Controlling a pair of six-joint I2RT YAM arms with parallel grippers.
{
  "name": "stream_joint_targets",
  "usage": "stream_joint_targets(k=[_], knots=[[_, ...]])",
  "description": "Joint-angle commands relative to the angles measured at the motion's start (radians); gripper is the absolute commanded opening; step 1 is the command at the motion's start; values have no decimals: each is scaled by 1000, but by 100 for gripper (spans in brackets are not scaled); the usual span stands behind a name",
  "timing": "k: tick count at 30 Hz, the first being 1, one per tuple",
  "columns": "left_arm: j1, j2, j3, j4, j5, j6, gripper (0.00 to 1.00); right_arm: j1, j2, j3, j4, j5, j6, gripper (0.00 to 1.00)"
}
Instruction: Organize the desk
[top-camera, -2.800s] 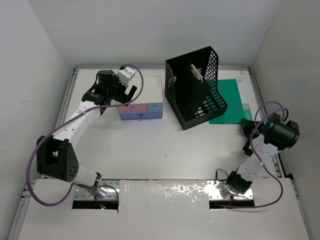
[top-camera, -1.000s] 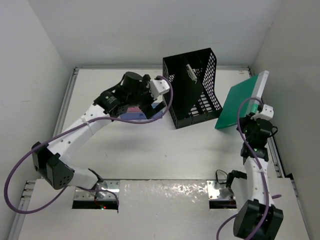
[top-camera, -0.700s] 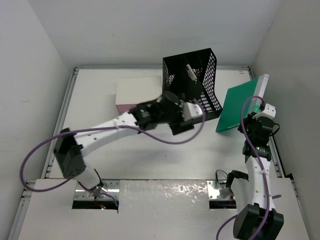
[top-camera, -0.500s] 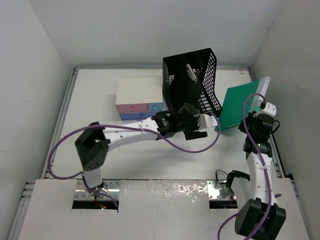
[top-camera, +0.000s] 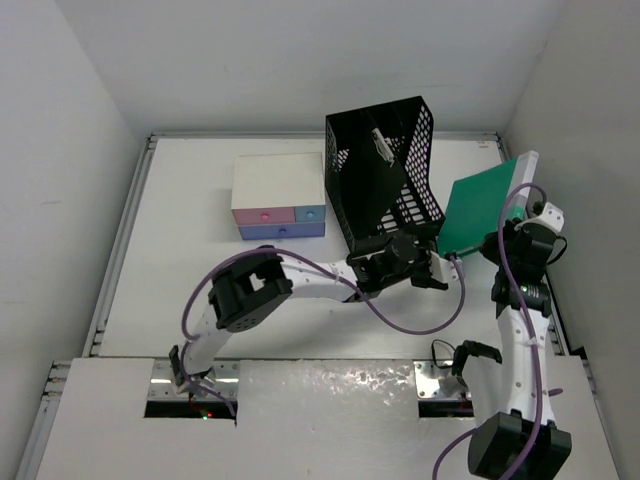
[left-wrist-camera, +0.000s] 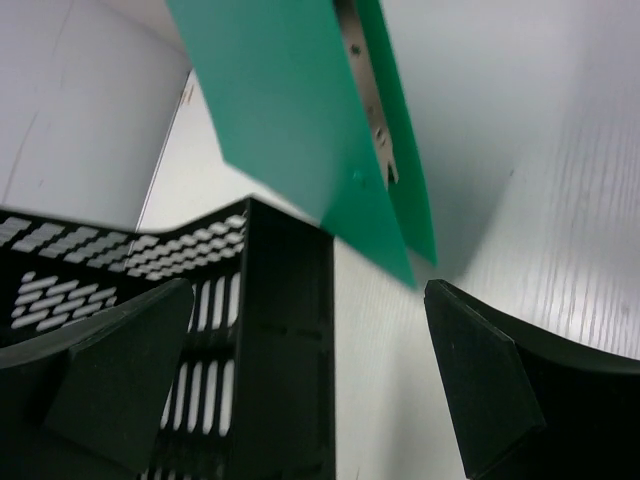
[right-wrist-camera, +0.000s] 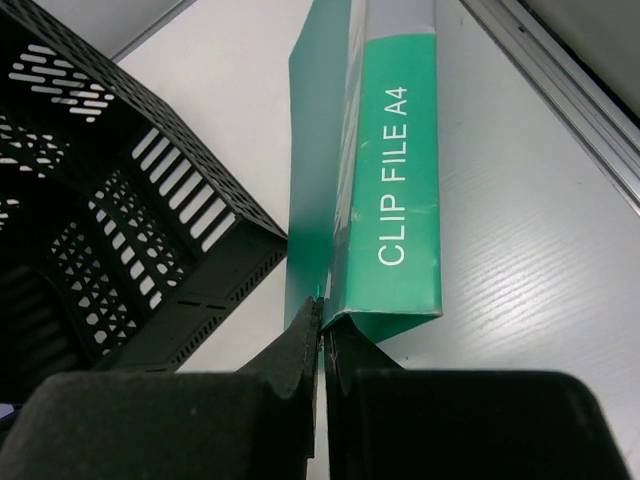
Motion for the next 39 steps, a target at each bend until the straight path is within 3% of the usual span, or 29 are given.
stream_joint_targets(k=[1, 5, 8, 14, 16, 21, 23, 24, 26, 27, 28, 30, 31, 34, 37, 39], knots=[[-16, 77, 81, 165, 82, 2, 100, 5, -25, 35, -14, 40, 42, 0], [-12, 135, 167, 146, 94, -89, 100, 5, -32, 34, -19, 39, 65, 0], [-12, 160, 225, 65, 205, -140, 100, 5, -27, 36, -11, 48, 68, 0], [-6, 275, 384, -74, 235, -193, 99, 5, -16, 47, -1, 40, 68, 0], [-4, 296, 385, -44, 223, -186, 100, 5, -5, 59, 6, 33, 68, 0], [2, 410, 552, -82, 136, -207, 98, 5, -7, 67, 13, 20, 81, 0], [2, 443, 592, -70, 101, -206, 91, 5, -10, 79, 9, -12, 94, 0], [2, 451, 613, -61, 78, -213, 77, 5, -16, 90, 6, -27, 100, 0], [2, 471, 641, -53, 44, -232, 60, 5, -21, 100, 0, -39, 106, 0], [4, 476, 661, -52, 38, -235, 45, 5, -25, 113, -8, -52, 108, 0], [4, 479, 666, -55, 36, -238, 39, 5, -28, 117, -13, -56, 106, 0], [2, 480, 670, -53, 38, -238, 7, 5, -38, 119, -20, -65, 112, 0], [2, 479, 669, -59, 31, -248, 0, 5, -47, 122, -23, -70, 112, 0], [4, 453, 641, -84, 10, -258, 0, 5, -64, 165, -83, -41, 85, 0], [11, 361, 572, -117, 8, -264, 0, 5, -55, 312, -277, 37, -38, 0], [27, 316, 534, -177, 31, -275, 0, 5, -35, 489, -385, 65, -98, 26]])
